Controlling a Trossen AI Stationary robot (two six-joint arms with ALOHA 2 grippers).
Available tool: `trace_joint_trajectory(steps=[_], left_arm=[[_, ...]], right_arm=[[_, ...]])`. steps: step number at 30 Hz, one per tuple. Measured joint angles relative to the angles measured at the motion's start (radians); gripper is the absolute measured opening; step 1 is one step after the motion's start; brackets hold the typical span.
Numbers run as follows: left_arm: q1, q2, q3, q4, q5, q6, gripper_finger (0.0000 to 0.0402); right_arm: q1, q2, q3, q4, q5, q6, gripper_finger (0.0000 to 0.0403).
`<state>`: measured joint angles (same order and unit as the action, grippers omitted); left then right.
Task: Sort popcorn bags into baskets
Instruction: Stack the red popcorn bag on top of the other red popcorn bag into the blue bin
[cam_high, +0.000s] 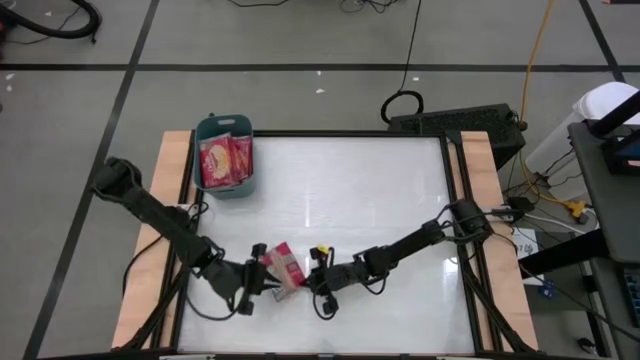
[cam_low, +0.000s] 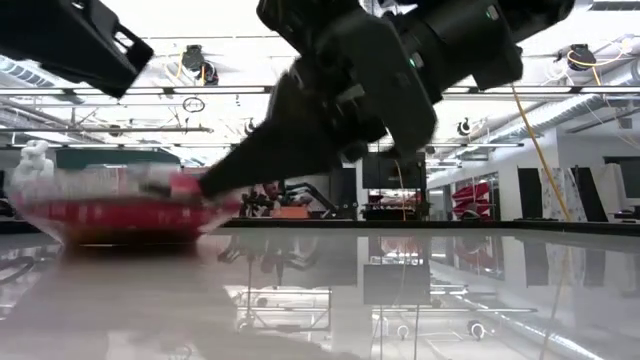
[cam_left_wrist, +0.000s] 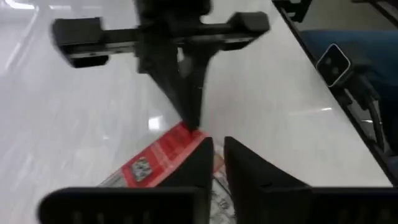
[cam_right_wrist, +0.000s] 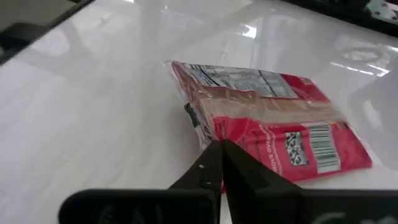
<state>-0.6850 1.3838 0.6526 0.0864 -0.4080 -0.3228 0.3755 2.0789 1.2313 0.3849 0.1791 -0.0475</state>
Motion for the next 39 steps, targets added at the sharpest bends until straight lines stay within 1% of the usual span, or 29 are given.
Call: trace_joint_trajectory(steps=[3, 6, 9, 11, 13, 16, 20, 22, 24, 26, 29, 33, 35, 36, 37, 39], left_arm=[[-0.054, 0.019, -0.001, -0.008, -0.089, 0.004, 0.0082], [-0.114, 0.023, -0.001, -0.008, -0.203, 0.012, 0.0135], [-0.171, 0.023, -0.001, -0.016, -0.254, 0.035, 0.0193], [-0.202, 0.025, -0.001, -0.04, -0.279, 0.033, 0.0229], [-0.217, 0.039, -0.001, -0.08, -0.331, -0.004, 0.0259], [-0.222, 0.075, -0.01, -0.125, -0.398, -0.072, 0.0288], [-0.205, 0.157, -0.015, -0.142, -0.49, -0.107, 0.0302], [-0.193, 0.196, -0.015, -0.136, -0.559, -0.109, 0.0298], [-0.171, 0.232, -0.014, -0.131, -0.592, -0.11, 0.0286], [-0.148, 0.255, -0.014, -0.129, -0.61, -0.125, 0.0264], [-0.121, 0.268, -0.014, -0.132, -0.61, -0.145, 0.0205], [-0.111, 0.246, -0.014, -0.138, -0.618, -0.147, 0.0093], [-0.111, 0.223, -0.014, -0.145, -0.623, -0.146, 0.0038], [-0.111, 0.21, -0.014, -0.152, -0.622, -0.147, 0.0023], [-0.111, 0.193, -0.014, -0.163, -0.621, -0.152, 0.0018], [-0.108, 0.153, -0.014, -0.182, -0.612, -0.169, 0.0025]], right_arm=[[-0.014, -0.022, 0.0, -0.007, -0.001, 0.024, 0.0001], [-0.032, -0.044, 0.0, -0.014, -0.001, 0.049, 0.0], [-0.05, -0.065, 0.0, -0.025, -0.001, 0.089, 0.0], [-0.063, -0.079, 0.0, -0.024, -0.02, 0.111, 0.0], [-0.076, -0.094, 0.0, -0.023, -0.039, 0.132, 0.0], [-0.098, -0.103, 0.001, -0.013, -0.053, 0.181, 0.0], [-0.121, -0.108, 0.001, -0.012, -0.053, 0.239, 0.0], [-0.128, -0.109, 0.001, -0.008, -0.059, 0.258, 0.0], [-0.136, -0.109, 0.001, -0.008, -0.081, 0.273, 0.0], [-0.142, -0.108, 0.001, -0.004, -0.102, 0.29, 0.0], [-0.148, -0.108, 0.001, -0.001, -0.104, 0.297, 0.0], [-0.155, -0.133, 0.0, -0.039, -0.104, 0.272, 0.0], [-0.158, -0.154, 0.002, -0.05, -0.088, 0.25, 0.0001], [-0.158, -0.168, 0.002, -0.069, -0.064, 0.238, 0.0002], [-0.158, -0.18, 0.002, -0.084, -0.036, 0.224, 0.0005], [-0.158, -0.209, 0.001, -0.105, 0.009, 0.203, 0.0016]])
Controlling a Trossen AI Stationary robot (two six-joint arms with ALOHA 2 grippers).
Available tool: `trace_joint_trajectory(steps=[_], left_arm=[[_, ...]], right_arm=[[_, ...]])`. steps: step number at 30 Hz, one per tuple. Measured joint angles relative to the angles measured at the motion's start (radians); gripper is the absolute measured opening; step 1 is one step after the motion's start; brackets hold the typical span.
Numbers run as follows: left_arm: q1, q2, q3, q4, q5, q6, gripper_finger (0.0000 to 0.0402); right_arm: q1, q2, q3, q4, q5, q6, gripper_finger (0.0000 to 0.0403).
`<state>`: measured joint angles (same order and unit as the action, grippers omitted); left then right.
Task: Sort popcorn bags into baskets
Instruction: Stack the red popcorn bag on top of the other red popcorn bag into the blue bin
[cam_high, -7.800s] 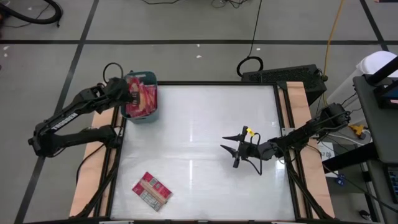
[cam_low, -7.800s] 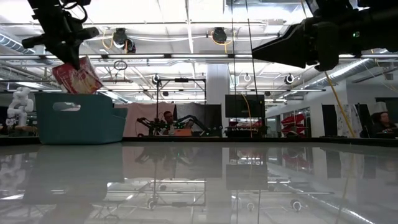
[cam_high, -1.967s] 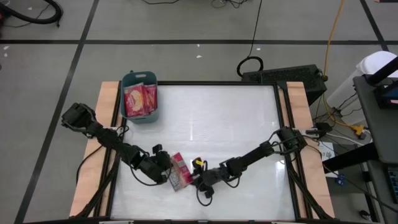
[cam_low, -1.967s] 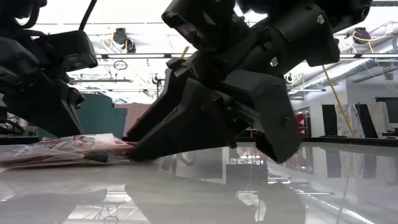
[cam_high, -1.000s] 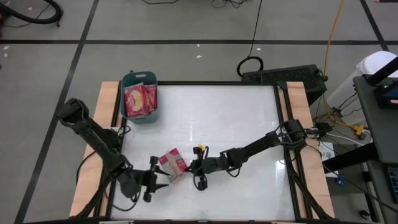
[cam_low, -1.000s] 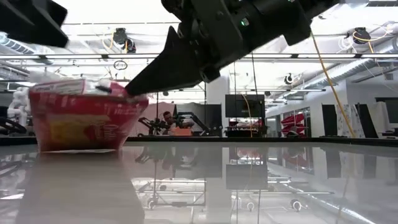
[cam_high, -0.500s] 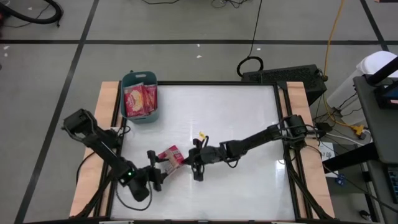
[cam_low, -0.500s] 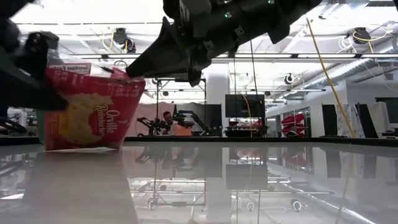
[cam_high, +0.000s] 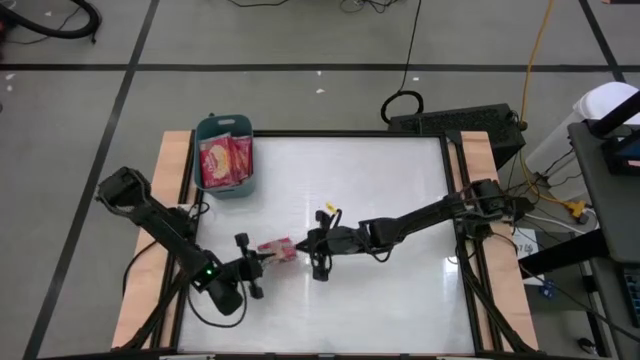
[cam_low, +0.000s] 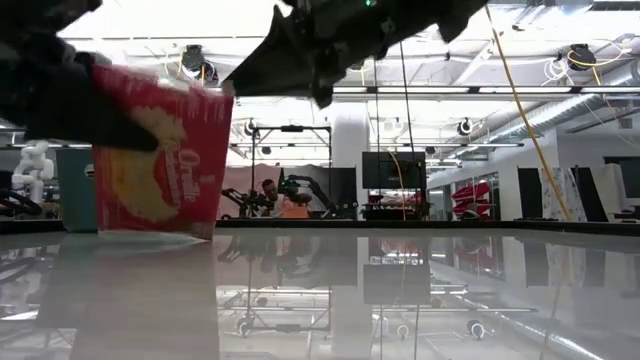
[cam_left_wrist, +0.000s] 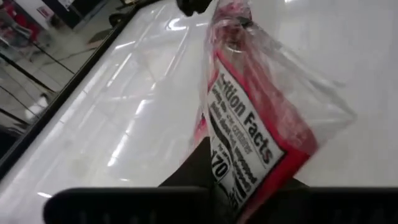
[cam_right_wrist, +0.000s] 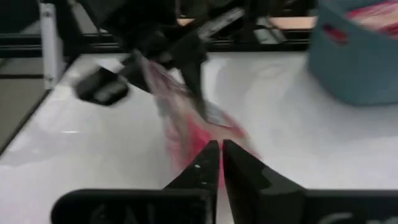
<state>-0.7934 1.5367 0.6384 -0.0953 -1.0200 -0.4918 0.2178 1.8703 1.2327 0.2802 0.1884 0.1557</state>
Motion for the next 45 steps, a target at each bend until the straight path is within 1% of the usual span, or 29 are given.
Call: trace_joint_trajectory(steps=[3, 6, 9, 13, 17, 20, 23, 24, 28, 31, 33, 35, 37, 40, 45], left_arm=[[0.005, -0.074, 0.0, -0.02, 0.0, -0.028, 0.004], [0.008, -0.144, 0.0, -0.039, -0.003, -0.034, 0.0035], [0.008, -0.208, 0.0, -0.039, -0.006, -0.015, 0.0018], [0.008, -0.296, 0.0, -0.044, 0.005, -0.001, 0.0017], [0.014, -0.379, 0.0, -0.036, 0.053, 0.029, 0.0036], [0.035, -0.424, 0.0, -0.047, 0.109, 0.047, 0.0037], [0.081, -0.434, 0.001, -0.087, 0.198, 0.043, 0.0023], [0.1, -0.432, 0.001, -0.102, 0.231, 0.035, 0.0018], [0.179, -0.412, 0.001, -0.129, 0.345, 0.018, 0.0016], [0.227, -0.397, 0.001, -0.132, 0.398, 0.017, 0.0022], [0.26, -0.38, 0.001, -0.126, 0.44, 0.016, 0.0028], [0.296, -0.359, 0.001, -0.136, 0.508, 0.016, 0.0029], [0.325, -0.339, 0.001, -0.132, 0.567, 0.016, 0.0028], [0.346, -0.315, 0.003, -0.113, 0.583, 0.017, 0.0021], [0.373, -0.3, 0.002, -0.072, 0.609, 0.072, 0.0023]], right_arm=[[0.006, -0.048, 0.0, -0.053, 0.069, -0.011, 0.004], [0.026, -0.091, -0.007, -0.107, 0.149, -0.011, 0.007], [0.051, -0.124, -0.05, -0.1, 0.189, -0.011, 0.0099], [0.083, -0.151, -0.133, -0.013, 0.234, -0.009, 0.0129], [0.106, -0.157, -0.204, 0.119, 0.257, 0.022, 0.0146], [0.131, -0.15, -0.201, 0.111, 0.355, 0.097, 0.015], [0.167, -0.139, -0.155, 0.062, 0.456, 0.09, 0.0151], [0.176, -0.139, -0.129, 0.035, 0.47, 0.083, 0.0151], [0.174, -0.143, 0.002, -0.097, 0.464, 0.045, 0.0152], [0.148, -0.13, 0.096, -0.188, 0.463, -0.02, 0.0152], [0.124, -0.12, 0.145, -0.227, 0.43, -0.049, 0.0155], [0.1, -0.12, 0.169, -0.259, 0.371, -0.063, 0.0162], [0.068, -0.111, 0.173, -0.248, 0.295, -0.061, 0.0173], [0.029, -0.1, 0.16, -0.278, 0.216, -0.052, 0.0194], [-0.016, -0.032, 0.158, -0.261, 0.08, -0.03, 0.023]])
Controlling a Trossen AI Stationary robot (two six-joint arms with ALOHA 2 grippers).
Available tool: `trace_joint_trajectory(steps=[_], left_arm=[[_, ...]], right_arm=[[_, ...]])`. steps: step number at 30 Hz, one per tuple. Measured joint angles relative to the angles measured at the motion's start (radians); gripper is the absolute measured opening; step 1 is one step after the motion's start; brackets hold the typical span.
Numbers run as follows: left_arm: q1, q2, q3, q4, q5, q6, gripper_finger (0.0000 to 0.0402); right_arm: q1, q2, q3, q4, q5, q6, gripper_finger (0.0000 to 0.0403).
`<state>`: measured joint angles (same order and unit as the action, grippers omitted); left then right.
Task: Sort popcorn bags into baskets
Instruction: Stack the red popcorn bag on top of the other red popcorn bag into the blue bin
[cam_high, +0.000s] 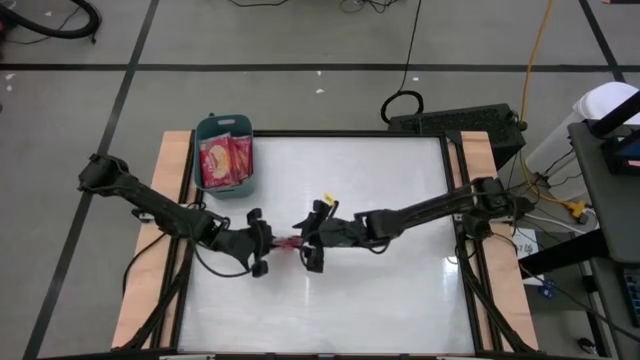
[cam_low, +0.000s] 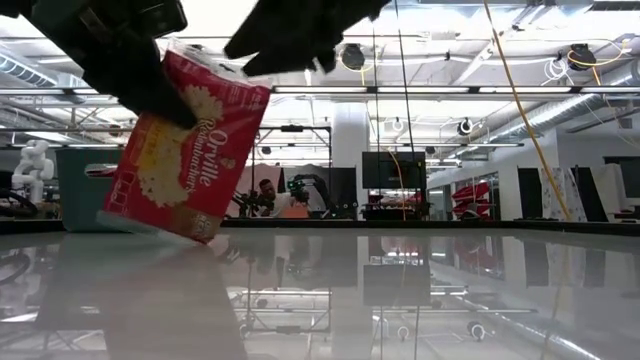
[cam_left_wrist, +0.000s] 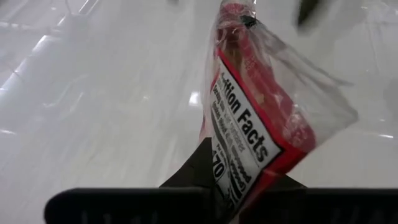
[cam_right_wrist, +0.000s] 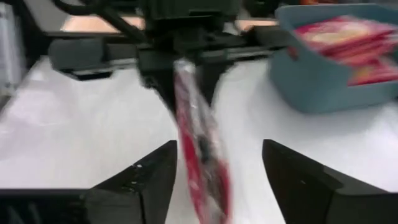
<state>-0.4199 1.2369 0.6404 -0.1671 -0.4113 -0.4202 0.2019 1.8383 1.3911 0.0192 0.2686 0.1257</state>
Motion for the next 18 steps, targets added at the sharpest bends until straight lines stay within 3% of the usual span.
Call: trace_joint_trajectory(steps=[8, 13, 18], left_arm=[[0.047, 0.0, 0.0, 0.003, 0.03, 0.02, 0.0023], [0.053, 0.0, -0.001, 0.026, 0.031, 0.048, 0.0022], [0.054, 0.0, -0.002, 0.034, 0.027, 0.043, 0.0023]], right_arm=[[-0.032, 0.044, 0.001, 0.009, -0.038, -0.022, 0.024], [-0.053, 0.043, 0.001, -0.049, -0.071, -0.016, 0.0202], [-0.058, 0.043, 0.001, -0.098, -0.092, 0.007, 0.0138]])
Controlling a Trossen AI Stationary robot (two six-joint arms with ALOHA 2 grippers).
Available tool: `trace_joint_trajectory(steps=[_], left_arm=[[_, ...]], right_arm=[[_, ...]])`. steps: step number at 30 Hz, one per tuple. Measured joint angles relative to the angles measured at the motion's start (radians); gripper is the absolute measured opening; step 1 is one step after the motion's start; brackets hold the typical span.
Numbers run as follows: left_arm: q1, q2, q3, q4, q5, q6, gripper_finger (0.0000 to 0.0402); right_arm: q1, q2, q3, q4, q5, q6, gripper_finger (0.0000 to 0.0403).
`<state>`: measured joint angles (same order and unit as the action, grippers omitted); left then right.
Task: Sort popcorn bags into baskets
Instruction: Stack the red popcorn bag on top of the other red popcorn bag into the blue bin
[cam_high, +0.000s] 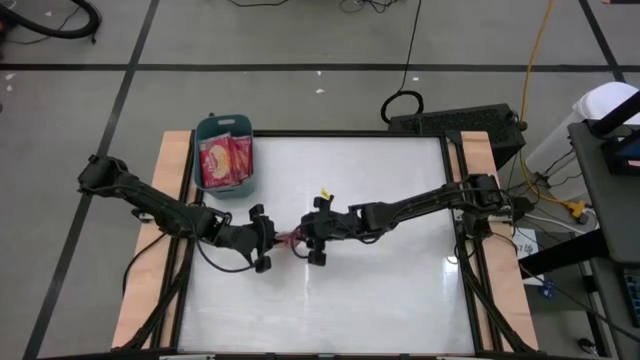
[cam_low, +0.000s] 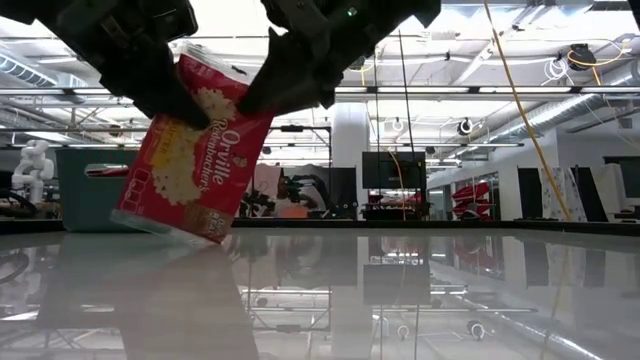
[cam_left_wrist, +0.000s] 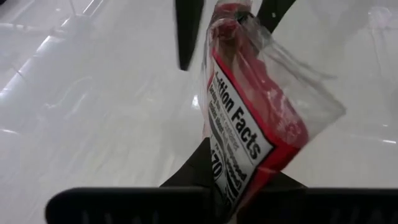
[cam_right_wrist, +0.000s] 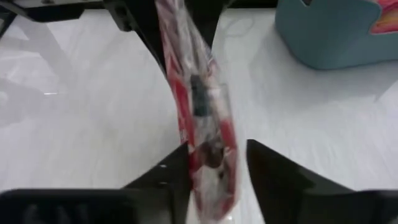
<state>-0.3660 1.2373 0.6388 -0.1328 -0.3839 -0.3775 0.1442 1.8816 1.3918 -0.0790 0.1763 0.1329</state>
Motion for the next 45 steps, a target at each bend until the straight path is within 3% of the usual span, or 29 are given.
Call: trace_joint_trajectory(steps=[7, 14, 18, 25, 31, 35, 37, 40, 45], left_arm=[[-0.003, 0.0, 0.0, 0.011, -0.032, -0.031, 0.0074], [-0.018, -0.055, 0.0, -0.018, -0.059, -0.072, 0.0192], [-0.052, -0.138, 0.0, -0.082, -0.115, -0.135, 0.0229], [-0.177, -0.192, 0.0, -0.157, -0.327, -0.179, 0.0217], [-0.27, -0.181, 0.0, -0.159, -0.467, -0.184, 0.0186], [-0.331, -0.183, 0.0, -0.163, -0.525, -0.185, 0.0169], [-0.359, -0.181, 0.0, -0.158, -0.55, -0.186, 0.0164], [-0.399, -0.168, -0.001, -0.121, -0.587, -0.185, 0.0162], [-0.428, -0.135, -0.076, 0.193, -0.614, -0.036, 0.0161]], right_arm=[[0.002, 0.0, 0.0, 0.0, -0.024, -0.025, 0.002], [0.002, -0.047, 0.0, -0.083, -0.023, -0.008, 0.0038], [0.025, -0.094, 0.0, -0.206, 0.002, 0.038, 0.0024], [0.119, -0.155, -0.002, -0.263, 0.138, 0.133, 0.0018], [0.186, -0.229, -0.002, -0.212, 0.2, 0.115, 0.0021], [0.24, -0.277, -0.002, -0.183, 0.298, 0.078, 0.0019], [0.263, -0.304, -0.021, -0.108, 0.323, 0.039, 0.0019], [0.288, -0.345, -0.107, 0.146, 0.322, -0.038, 0.0019], [0.297, -0.353, -0.298, 0.676, 0.312, -0.229, 0.0019]])
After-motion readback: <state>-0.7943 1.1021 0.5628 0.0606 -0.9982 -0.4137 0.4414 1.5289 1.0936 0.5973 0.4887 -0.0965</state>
